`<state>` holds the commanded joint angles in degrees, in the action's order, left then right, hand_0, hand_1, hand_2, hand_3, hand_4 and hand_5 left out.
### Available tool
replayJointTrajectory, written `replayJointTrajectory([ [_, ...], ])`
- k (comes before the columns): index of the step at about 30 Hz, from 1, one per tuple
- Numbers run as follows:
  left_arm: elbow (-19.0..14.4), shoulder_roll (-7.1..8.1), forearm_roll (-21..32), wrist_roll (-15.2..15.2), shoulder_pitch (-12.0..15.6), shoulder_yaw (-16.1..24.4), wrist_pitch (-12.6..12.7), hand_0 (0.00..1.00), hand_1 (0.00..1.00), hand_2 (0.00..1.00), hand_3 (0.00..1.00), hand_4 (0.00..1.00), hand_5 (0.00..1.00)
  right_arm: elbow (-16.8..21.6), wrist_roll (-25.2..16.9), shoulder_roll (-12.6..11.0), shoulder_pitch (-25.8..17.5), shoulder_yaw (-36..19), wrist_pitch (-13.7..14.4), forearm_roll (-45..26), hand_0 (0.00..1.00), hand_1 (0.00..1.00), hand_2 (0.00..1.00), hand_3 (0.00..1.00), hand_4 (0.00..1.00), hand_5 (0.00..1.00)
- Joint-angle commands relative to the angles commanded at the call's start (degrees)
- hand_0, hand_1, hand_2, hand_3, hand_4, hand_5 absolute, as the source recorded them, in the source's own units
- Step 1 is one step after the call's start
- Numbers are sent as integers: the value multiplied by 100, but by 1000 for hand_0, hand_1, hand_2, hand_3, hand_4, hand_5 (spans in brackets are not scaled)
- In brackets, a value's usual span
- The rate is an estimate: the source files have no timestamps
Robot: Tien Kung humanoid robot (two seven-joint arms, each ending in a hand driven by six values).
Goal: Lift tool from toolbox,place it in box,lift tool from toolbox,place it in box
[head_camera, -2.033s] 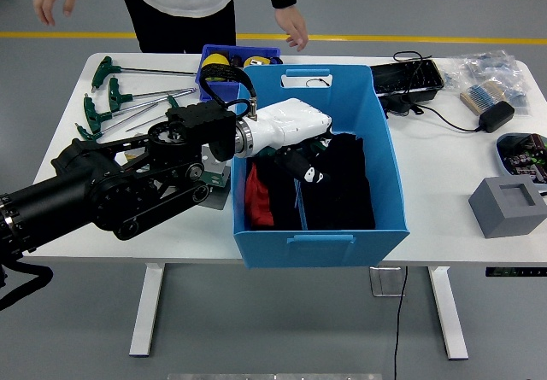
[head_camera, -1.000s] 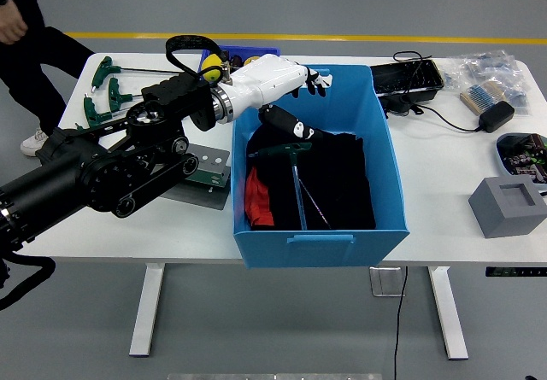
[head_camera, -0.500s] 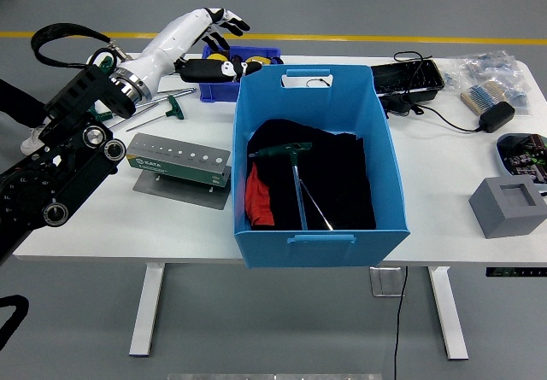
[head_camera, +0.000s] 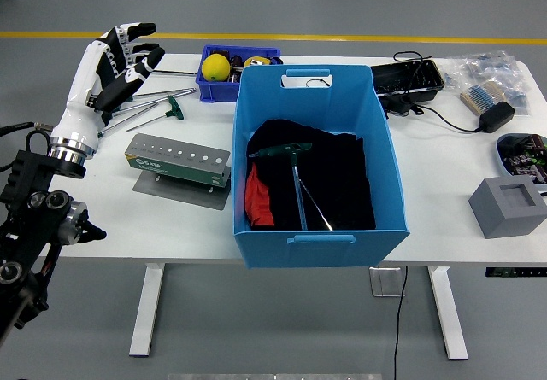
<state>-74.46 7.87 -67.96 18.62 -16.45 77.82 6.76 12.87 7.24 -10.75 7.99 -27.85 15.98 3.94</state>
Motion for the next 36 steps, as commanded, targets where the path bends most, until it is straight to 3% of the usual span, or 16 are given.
replayJointTrajectory([
  [4,-146,-245,337,78,418,360,-144,763,813,890,785,935,667,6,1,10,7,19,2,-2,629,599,671,547,764,662],
  [5,-200,-265,331,72,517,429,-197,783,823,893,805,935,817,8,0,14,7,25,3,-11,629,599,671,545,762,662],
  [13,-553,-433,642,25,1150,709,-390,781,817,891,807,937,858,9,-15,48,-20,72,7,-65,629,599,672,546,761,663],
  [22,-794,-177,655,-300,1581,555,-531,782,817,891,804,935,878,18,-31,79,-59,138,21,-131,629,599,672,545,760,663],
  [29,-820,-227,1082,-536,1681,573,-452,779,816,886,804,933,875,26,-32,94,-72,160,40,-165,628,598,672,545,757,664],
  [36,-835,-185,1090,-664,1656,486,-537,785,829,891,811,929,877,28,-34,95,-70,177,39,-176,628,598,672,545,756,664],
])
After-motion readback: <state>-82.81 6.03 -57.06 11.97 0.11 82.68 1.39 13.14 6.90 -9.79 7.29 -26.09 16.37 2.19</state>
